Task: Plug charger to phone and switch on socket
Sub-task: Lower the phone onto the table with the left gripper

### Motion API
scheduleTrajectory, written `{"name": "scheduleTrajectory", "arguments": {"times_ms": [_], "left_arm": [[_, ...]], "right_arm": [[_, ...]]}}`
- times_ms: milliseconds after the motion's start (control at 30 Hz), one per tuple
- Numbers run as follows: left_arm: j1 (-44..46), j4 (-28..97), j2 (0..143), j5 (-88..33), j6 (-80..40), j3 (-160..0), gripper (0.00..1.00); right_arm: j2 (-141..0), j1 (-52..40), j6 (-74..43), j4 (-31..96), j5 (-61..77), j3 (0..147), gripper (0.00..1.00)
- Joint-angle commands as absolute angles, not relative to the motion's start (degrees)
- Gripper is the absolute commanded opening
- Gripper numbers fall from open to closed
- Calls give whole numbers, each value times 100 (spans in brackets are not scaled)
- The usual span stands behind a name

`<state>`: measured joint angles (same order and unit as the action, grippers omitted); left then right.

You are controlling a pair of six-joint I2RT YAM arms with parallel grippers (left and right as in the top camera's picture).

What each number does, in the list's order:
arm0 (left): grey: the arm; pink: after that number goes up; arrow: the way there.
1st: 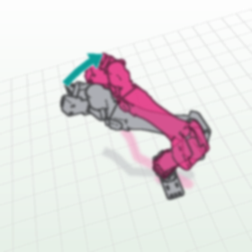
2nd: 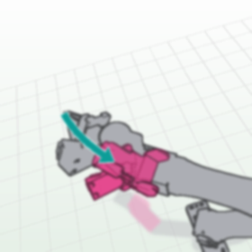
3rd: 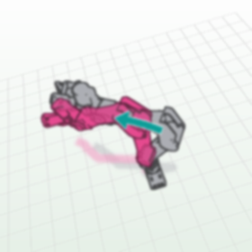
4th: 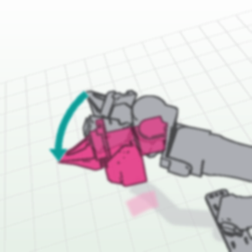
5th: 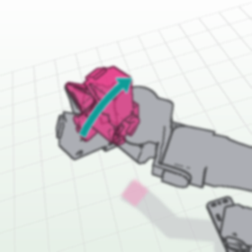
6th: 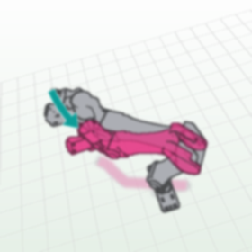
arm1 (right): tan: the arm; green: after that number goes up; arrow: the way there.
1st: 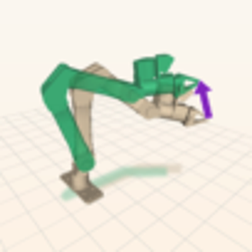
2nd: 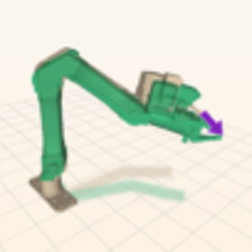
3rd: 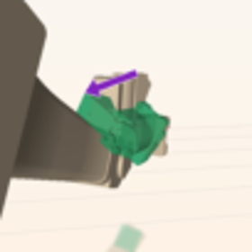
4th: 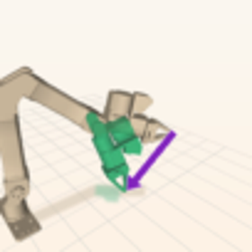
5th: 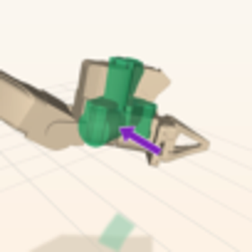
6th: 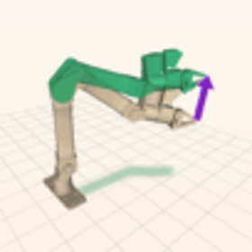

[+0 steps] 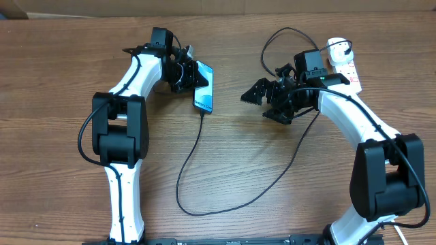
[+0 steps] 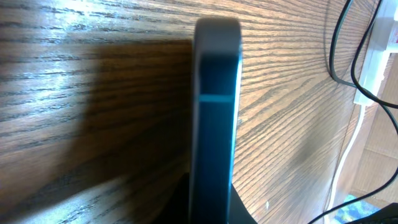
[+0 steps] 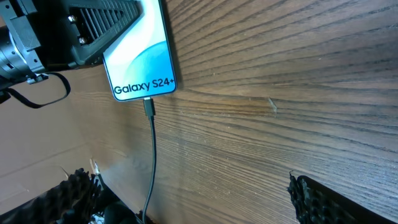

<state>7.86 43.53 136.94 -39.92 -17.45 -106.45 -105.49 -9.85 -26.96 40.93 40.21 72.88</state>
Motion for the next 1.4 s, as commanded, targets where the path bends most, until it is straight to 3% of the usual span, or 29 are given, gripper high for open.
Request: {"name": "scheduleTrajectory", "arguments": {"times_ms": [0, 500, 600, 1233, 1367], "left_arm": [[794, 4346, 13614, -4016, -1671, -10772, 4], [803, 4353, 13681, -3852, -1671, -10772, 5], [801, 4353, 13688, -3835, -1671, -10772, 17], [786, 4692, 13688, -3256, -1520, -10774, 31], [784, 4727, 13688, -3205, -1474, -10774, 42]], "right_arm": [[-10468, -1000, -2655, 4058, 3988, 7306, 100], [-10468, -1000, -2655, 4032, 3988, 7306, 100], [-10468, -1000, -2655, 4038, 3990, 7306, 100], [-10468, -1000, -2652, 4045, 3988, 7306, 100], [-10468, -1000, -2652, 4045, 3990, 7306, 100]]}}
